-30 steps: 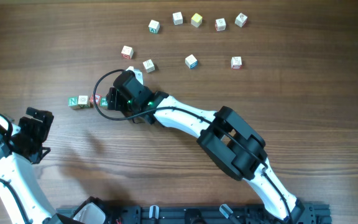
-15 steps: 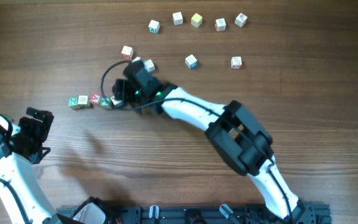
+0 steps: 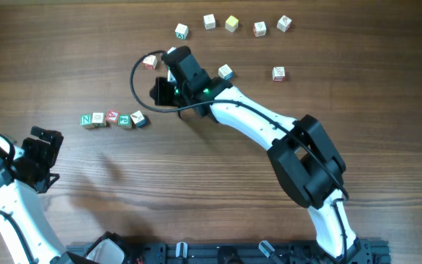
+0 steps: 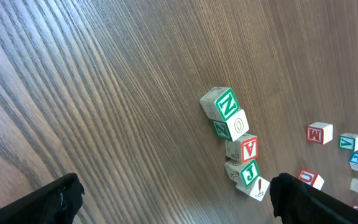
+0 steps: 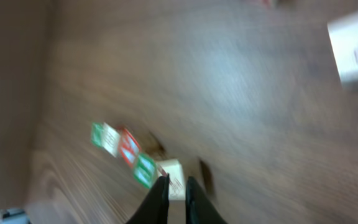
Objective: Form a horizontal line
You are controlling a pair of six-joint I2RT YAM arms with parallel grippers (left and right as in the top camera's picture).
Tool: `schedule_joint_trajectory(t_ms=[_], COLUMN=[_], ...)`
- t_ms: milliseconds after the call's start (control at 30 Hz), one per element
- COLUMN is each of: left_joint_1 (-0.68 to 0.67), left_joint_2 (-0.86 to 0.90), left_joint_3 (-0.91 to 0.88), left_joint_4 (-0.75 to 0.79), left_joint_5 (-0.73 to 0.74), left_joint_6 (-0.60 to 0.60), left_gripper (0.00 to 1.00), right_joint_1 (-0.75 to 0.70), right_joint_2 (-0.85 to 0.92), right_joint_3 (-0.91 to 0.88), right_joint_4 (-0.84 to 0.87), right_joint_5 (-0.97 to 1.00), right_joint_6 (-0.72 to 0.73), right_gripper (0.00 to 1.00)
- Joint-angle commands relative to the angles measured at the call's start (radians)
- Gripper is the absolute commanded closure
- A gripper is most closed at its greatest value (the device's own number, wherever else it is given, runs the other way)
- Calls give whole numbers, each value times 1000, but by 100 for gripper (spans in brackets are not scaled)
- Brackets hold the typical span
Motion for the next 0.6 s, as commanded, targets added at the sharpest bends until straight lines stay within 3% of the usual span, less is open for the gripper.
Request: schedule_joint_trajectory(t_ms=[0, 167, 300, 367, 567], left_joint_1=[-1, -1, -1, -1, -1], left_joint_2=[2, 2, 6, 6, 6], left_joint_3=[9, 9, 9, 9, 9], left_joint_4=[-1, -1, 1, 83, 150], left_joint_5=[-5, -5, -6, -27, 31], left_joint_6=[5, 5, 5, 2, -80], left_gripper=[0, 0, 0, 0, 0], right_joint_1=[4, 3, 2, 2, 2], right_joint_2=[-12, -12, -12, -12, -12], right_joint_3=[5, 4, 4, 4, 4], right_joint_4=[-102, -298, -330, -334, -336], right_joint_5=[32, 210, 198, 199, 200], right_joint_6=[-81, -82, -131, -159, -199], right_gripper=[92, 95, 95, 95, 95])
